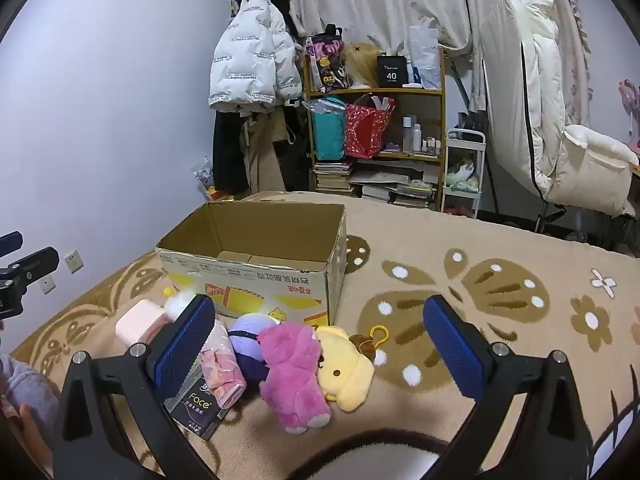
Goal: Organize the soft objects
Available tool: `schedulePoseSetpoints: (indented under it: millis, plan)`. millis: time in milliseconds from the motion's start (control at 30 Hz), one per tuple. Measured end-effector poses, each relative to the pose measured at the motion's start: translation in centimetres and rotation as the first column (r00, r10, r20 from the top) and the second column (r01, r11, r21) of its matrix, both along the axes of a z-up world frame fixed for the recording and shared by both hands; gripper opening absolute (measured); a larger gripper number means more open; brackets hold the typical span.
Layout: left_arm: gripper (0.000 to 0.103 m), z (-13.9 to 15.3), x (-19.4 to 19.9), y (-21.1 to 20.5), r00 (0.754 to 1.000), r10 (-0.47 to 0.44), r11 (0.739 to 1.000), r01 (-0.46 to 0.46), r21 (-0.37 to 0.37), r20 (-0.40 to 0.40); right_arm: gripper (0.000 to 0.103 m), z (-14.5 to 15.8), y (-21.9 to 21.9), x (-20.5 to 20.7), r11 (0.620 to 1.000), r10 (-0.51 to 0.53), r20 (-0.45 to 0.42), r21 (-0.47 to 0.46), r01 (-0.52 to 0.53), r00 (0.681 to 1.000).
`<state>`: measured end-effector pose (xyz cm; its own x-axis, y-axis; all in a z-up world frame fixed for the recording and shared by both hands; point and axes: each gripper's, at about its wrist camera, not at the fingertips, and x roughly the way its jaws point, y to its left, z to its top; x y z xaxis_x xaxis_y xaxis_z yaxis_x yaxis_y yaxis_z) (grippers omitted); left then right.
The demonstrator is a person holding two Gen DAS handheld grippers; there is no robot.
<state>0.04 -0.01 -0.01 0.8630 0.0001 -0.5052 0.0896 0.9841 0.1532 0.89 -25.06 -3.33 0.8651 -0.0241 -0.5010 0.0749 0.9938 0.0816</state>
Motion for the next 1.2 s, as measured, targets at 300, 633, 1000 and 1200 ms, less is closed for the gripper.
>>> schedulePoseSetpoints:
  millis: [300, 633, 1000, 1200]
  plan:
    - [0.103, -0.1, -0.1, -0.3, 1.0, -0.003, 1.0, 0.003, 0.023, 0.0, 0.103, 0.0, 0.1, -0.1, 1.0, -0.003, 0.005, -0.006, 0.003, 1.0]
    - [0.103, -0.1, 0.2, -0.3, 1.0, -0.003, 1.0, 0.003, 0.009, -0.007, 0.103, -0.1, -0.1, 0.1, 1.0, -0.003, 0.006, -0.001, 0.003, 1.0]
    - [0.103, -0.2, 0.1, -0.3, 1.0, -0.005, 1.0, 0.005, 0.01, -0.008, 0.103, -0.2, -0.2, 0.1, 1.0, -0.003, 0.004, -0.002, 0.003, 1.0]
    - [0.103, -0.4, 0.1, -0.4, 1.0, -0.007, 1.0, 0.007, 0.013, -0.008, 0.103, -0.2, -0.1, 0.1, 1.0, -0.005, 0.004, -0.004, 0.005, 1.0]
